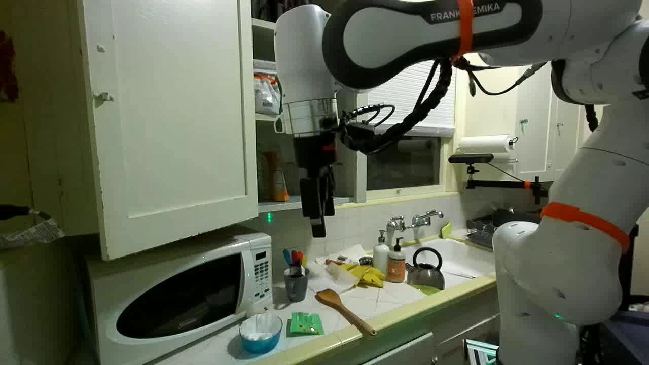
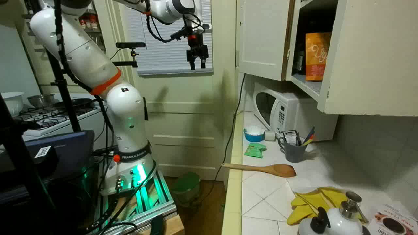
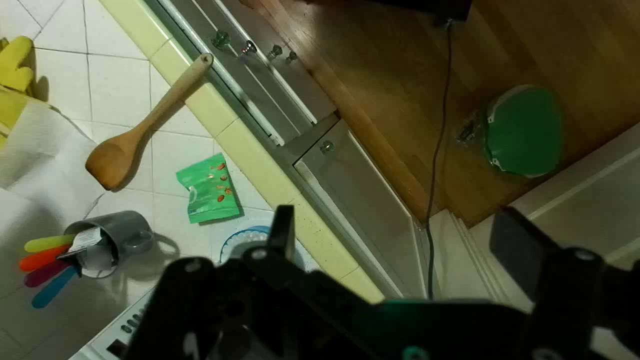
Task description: Put the green packet into the cupboard
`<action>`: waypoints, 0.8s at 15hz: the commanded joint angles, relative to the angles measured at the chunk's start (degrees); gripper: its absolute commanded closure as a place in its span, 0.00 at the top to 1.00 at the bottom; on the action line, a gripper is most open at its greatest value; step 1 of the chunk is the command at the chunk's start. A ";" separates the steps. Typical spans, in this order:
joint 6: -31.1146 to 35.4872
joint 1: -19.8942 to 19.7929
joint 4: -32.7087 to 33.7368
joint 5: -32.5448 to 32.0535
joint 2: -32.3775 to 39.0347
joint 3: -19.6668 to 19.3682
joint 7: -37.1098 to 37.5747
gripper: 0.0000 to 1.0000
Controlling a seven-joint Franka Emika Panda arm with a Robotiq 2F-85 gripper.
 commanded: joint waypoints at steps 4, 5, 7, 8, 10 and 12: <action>-0.13 1.42 0.12 -0.55 0.25 -1.07 0.59 1.00; -0.13 1.42 0.12 -0.55 0.25 -1.07 0.59 1.00; -0.13 1.42 0.12 -0.55 0.25 -1.07 0.58 1.00; 0.90 0.30 -0.61 -2.16 -0.17 -1.30 1.84 1.00; -0.57 -1.42 -2.11 -6.03 -1.02 -2.78 2.17 1.00; -1.47 -3.22 -4.75 -11.07 -1.83 -5.24 1.01 1.00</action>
